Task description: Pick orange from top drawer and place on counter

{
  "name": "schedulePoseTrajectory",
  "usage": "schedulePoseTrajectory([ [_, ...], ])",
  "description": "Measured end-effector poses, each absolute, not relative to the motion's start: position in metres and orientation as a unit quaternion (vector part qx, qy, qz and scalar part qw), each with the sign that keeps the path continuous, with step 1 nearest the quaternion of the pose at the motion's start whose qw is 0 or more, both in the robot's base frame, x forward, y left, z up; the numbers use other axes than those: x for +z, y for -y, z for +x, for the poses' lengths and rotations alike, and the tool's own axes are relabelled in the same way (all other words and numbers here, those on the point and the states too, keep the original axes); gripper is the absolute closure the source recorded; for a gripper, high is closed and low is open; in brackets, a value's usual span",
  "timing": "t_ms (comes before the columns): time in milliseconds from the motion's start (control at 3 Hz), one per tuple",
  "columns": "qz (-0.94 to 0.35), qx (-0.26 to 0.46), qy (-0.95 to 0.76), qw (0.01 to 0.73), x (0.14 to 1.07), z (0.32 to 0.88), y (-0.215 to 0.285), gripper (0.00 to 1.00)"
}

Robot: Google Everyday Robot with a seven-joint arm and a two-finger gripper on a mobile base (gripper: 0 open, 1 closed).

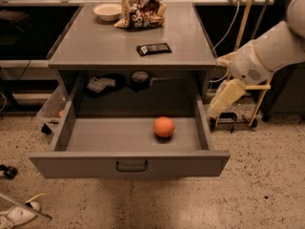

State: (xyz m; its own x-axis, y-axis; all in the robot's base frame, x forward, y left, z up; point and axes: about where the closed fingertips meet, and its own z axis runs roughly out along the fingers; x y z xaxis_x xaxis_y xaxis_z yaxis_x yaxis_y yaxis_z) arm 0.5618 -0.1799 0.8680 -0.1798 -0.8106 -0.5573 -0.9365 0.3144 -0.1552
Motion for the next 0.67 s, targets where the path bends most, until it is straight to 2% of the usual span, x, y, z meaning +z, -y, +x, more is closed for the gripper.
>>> schedulePoseTrajectory([
  [333,-0.555,0.153,-0.759,0.305,0.820,0.605,0.158,0.00],
  [667,-0.541,0.178,-0.765,0.302,0.772,0.626,0.146,0.00],
])
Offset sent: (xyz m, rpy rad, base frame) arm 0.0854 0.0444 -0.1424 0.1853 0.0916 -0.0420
